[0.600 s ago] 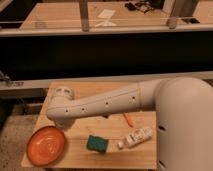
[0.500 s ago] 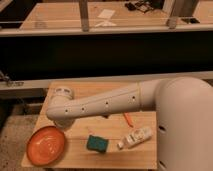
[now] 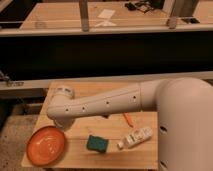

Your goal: Pick up the ceramic bowl

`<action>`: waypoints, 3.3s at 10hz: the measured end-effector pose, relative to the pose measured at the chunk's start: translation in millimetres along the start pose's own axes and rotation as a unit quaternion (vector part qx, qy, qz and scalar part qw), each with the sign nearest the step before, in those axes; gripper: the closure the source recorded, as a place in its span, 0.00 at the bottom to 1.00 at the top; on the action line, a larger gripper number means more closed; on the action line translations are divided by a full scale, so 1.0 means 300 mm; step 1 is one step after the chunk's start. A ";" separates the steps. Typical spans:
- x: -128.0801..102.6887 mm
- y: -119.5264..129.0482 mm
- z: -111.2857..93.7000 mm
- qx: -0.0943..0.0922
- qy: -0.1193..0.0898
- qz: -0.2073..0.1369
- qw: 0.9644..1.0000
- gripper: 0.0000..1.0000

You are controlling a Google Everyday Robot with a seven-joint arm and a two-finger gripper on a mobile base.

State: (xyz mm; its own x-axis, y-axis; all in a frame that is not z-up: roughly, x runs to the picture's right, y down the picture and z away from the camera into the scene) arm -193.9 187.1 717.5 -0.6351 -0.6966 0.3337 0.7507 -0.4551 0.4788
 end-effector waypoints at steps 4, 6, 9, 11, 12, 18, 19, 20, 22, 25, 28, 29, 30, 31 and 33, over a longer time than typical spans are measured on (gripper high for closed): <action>-0.001 -0.005 -0.001 0.008 -0.003 -0.003 1.000 0.73; 0.000 -0.008 -0.005 0.012 -0.004 -0.004 1.000 0.66; -0.001 -0.011 -0.006 0.017 -0.006 -0.006 1.000 0.57; -0.001 -0.013 -0.006 0.019 -0.007 -0.007 1.000 0.53; -0.001 -0.013 -0.006 0.021 -0.008 -0.008 1.000 0.53; 0.004 -0.019 -0.004 0.028 -0.011 -0.012 0.999 0.49; 0.008 -0.016 0.012 0.028 -0.012 -0.012 0.999 0.40; 0.009 -0.024 0.028 0.030 -0.014 -0.014 0.999 0.33; 0.017 -0.030 0.054 0.031 -0.015 -0.016 0.999 0.27; 0.025 -0.038 0.077 0.035 -0.017 -0.016 0.999 0.27; 0.036 -0.049 0.095 0.037 -0.014 -0.014 0.999 0.27; 0.036 -0.046 0.098 0.038 -0.014 -0.012 0.999 0.27; 0.037 -0.051 0.104 0.040 -0.014 -0.013 0.999 0.27; 0.038 -0.057 0.110 0.042 -0.015 -0.014 0.999 0.27; 0.041 -0.052 0.118 0.042 -0.014 -0.012 0.999 0.27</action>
State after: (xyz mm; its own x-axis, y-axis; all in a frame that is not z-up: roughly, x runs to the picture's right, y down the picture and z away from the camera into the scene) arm -220.0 205.3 742.9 -0.6585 -0.6701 0.3425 0.7180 -0.4230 0.5529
